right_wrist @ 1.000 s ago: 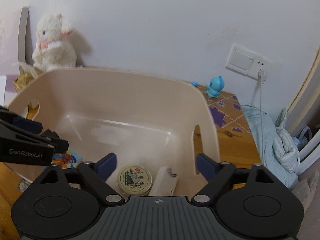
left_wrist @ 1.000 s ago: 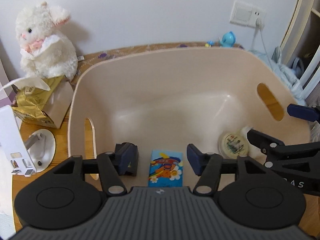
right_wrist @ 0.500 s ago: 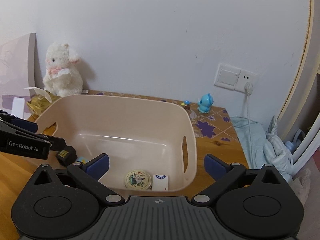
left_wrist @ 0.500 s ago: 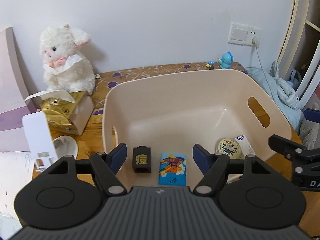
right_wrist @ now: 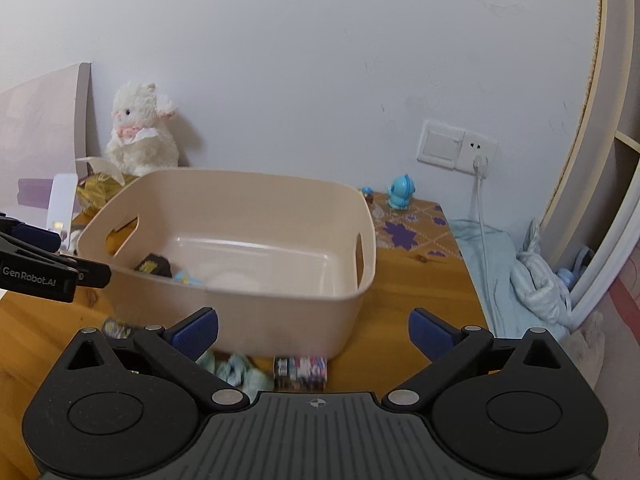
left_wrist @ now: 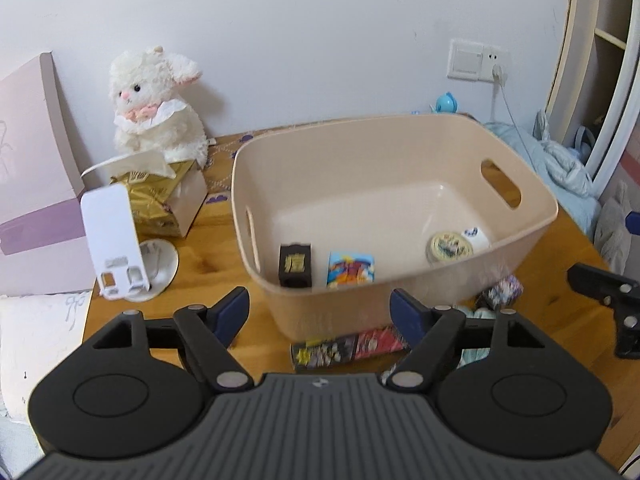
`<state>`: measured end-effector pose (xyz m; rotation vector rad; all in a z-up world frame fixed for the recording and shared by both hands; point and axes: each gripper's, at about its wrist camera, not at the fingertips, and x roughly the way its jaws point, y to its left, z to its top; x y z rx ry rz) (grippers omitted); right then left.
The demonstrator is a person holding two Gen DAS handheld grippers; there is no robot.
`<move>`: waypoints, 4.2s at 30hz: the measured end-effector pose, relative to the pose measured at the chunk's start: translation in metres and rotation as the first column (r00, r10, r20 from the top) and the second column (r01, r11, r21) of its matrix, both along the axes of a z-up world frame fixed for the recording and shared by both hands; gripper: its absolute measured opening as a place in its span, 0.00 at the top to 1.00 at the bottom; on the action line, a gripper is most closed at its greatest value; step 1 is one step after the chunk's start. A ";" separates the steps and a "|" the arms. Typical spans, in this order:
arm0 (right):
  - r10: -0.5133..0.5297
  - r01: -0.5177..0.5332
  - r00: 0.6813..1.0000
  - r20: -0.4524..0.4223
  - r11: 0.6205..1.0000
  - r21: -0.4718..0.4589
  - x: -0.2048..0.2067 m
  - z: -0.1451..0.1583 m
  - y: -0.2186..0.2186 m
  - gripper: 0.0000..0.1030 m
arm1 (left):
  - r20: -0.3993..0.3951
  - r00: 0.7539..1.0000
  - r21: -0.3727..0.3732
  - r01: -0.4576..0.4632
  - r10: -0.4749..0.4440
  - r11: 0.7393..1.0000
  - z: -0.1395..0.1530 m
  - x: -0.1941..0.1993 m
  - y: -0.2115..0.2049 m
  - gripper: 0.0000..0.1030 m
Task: Organize objects
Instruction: 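Withdraw both tools from the basket toward the patterned box and scrunchie, then grasp the blue-white patterned box with left tool while right tool grasps the green scrunchie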
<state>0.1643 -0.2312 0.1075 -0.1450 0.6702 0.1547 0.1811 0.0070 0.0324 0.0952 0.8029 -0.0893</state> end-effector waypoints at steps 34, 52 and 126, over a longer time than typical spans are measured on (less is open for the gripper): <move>-0.011 0.009 0.983 -0.185 1.000 -0.011 -0.021 -0.112 0.005 0.00 | -0.066 0.986 -0.007 0.153 -0.154 0.988 -0.107 -0.040 -0.021 0.23; 0.055 -0.047 0.983 -0.174 0.998 0.050 0.006 -0.128 0.016 0.00 | -0.054 0.978 -0.047 0.197 -0.199 0.979 -0.121 -0.010 -0.019 0.19; 0.102 -0.089 0.987 -0.127 0.990 0.108 0.021 -0.131 0.011 0.28 | -0.064 0.997 -0.053 0.043 -0.046 0.998 -0.114 -0.010 -0.034 0.54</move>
